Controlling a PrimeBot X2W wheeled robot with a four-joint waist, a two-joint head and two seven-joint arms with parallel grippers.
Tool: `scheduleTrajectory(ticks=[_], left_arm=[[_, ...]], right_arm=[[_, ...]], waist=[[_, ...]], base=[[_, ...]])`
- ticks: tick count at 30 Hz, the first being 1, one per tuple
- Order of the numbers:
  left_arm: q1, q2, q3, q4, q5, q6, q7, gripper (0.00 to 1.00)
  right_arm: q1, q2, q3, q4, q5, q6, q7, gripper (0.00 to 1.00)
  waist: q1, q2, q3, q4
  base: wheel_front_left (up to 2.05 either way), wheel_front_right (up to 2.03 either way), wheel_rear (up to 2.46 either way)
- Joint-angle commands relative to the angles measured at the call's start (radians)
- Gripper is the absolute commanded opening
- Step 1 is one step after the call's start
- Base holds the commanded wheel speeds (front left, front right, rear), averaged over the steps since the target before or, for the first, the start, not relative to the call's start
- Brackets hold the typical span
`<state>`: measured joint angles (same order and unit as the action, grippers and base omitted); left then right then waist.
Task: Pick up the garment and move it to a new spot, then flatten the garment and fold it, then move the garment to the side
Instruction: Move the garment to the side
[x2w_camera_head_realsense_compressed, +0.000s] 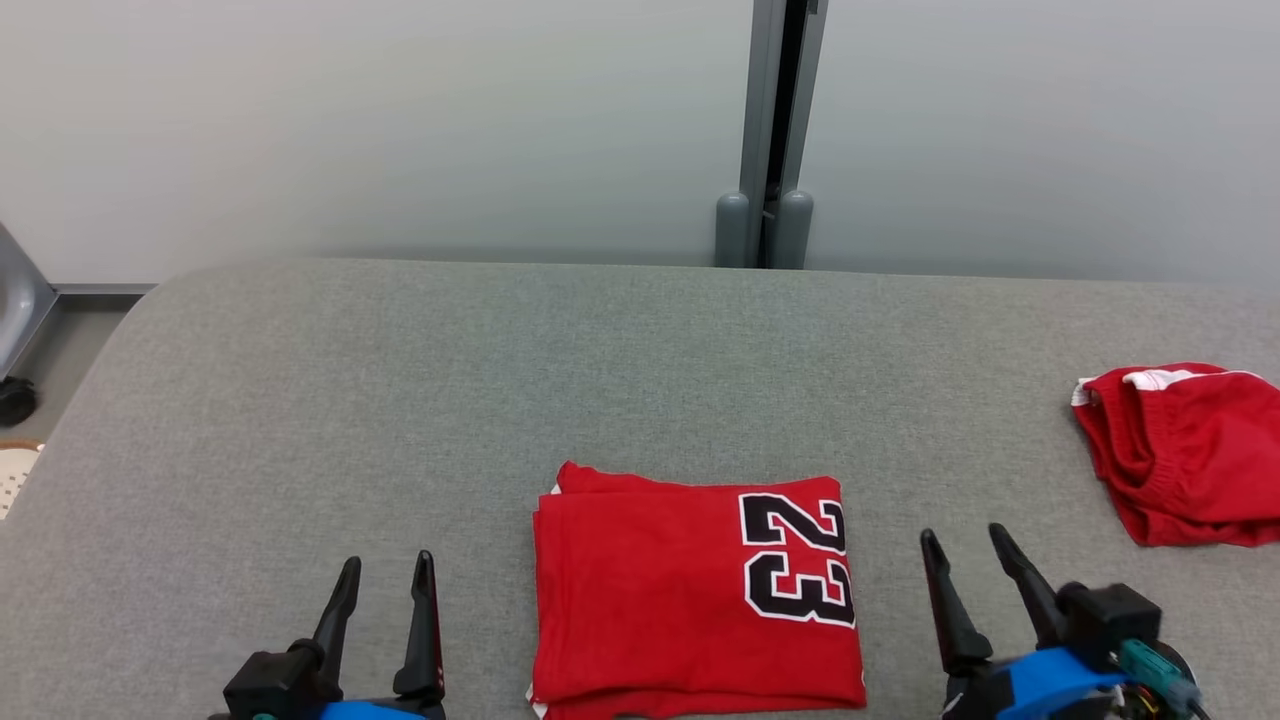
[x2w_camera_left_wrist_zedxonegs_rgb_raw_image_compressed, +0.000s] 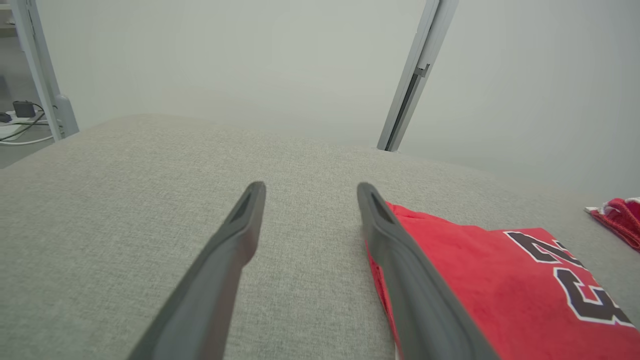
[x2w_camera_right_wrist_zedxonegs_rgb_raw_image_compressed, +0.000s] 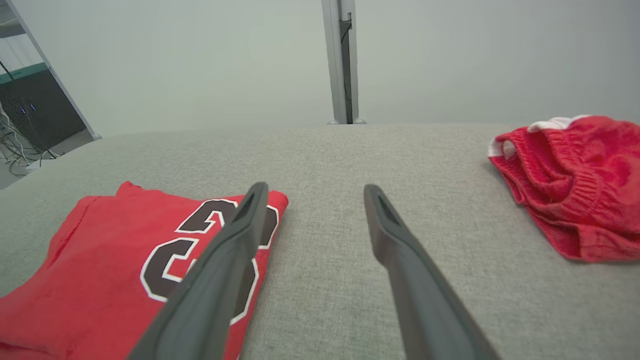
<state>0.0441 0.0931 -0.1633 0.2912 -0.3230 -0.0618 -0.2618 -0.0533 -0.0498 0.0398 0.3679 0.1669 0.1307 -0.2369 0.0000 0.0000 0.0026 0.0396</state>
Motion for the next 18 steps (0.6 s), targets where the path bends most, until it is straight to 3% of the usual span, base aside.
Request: scheduleTrajectory(ticks=[1,7,12,18], left_arm=[[-0.013,0.004,0.009,-0.004,0.007,0.001,-0.004,1.0],[-0.028,0.004,0.013,-0.011,0.009,0.003,-0.005,1.0],[-0.023,0.005,0.03,-0.017,0.013,0.004,-0.005,1.0],[-0.011,-0.003,0.028,-0.014,0.018,-0.002,-0.004,1.0]], right_arm=[[-0.021,-0.002,0.005,-0.002,-0.013,0.0,0.013,1.0],[-0.071,-0.002,0.015,0.026,-0.057,0.0,0.153,1.0],[-0.112,-0.002,0.007,0.125,-0.019,0.0,0.301,1.0],[-0.144,-0.002,0.013,0.213,0.046,0.0,0.361,1.0]], waist=[[0.0,0.0,0.003,0.004],[0.0,0.0,0.014,0.041],[0.0,0.0,0.03,0.097],[0.0,0.0,0.038,0.139]], base=[[0.0,0.0,0.0],[0.0,0.0,0.0],[0.0,0.0,0.0],[0.0,0.0,0.0]])
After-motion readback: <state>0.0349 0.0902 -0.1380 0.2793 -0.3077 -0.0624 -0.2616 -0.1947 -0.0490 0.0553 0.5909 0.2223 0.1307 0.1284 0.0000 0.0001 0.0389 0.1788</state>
